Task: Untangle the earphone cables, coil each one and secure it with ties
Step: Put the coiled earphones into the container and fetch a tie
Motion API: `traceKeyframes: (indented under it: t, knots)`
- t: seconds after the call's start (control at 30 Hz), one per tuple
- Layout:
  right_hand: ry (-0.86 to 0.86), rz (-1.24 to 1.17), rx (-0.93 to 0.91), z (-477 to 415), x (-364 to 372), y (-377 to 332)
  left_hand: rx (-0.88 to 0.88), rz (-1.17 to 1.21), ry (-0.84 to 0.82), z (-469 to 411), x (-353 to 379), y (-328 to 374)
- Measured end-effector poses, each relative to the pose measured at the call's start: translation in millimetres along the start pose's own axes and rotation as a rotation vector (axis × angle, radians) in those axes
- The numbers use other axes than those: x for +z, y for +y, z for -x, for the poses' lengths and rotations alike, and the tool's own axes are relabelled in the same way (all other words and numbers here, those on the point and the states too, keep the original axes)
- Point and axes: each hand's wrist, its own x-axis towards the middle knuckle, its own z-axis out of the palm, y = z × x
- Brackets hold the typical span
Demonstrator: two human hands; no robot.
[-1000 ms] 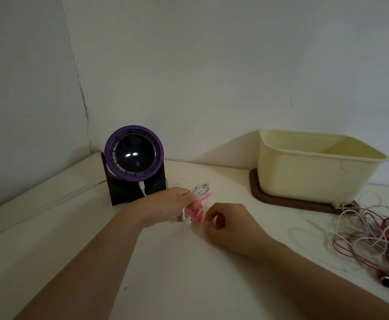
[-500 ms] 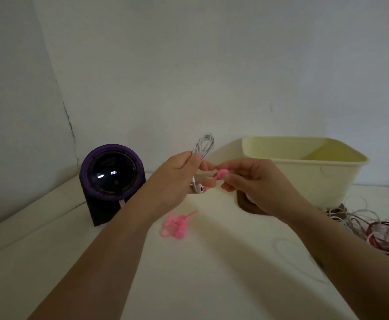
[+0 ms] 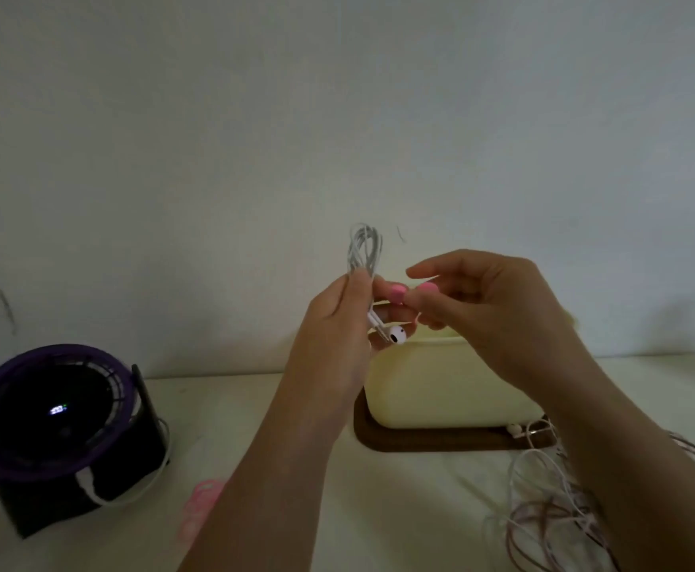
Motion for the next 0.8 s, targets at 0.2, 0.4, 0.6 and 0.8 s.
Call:
traceKeyframes:
  t: [0.2,0.4,0.6,0.8]
  knots:
    - [0.002,-0.008,0.052,-5,-31,-1,-0.179,-0.137,-0.052,-10,-25,-17]
    - [-0.222,0.223,0.033,4,-27,-8,-0.127,-0.624,-0.313,-5,-38,-20]
    - [-0.293,0.347,-0.081,9,2,-1,-0.253,-0.585,-0.557,1,-27,-21]
    - [-0.264,0.219,-0.035,8,19,22,-0.307,-0.6,-0.515,5,-29,-16]
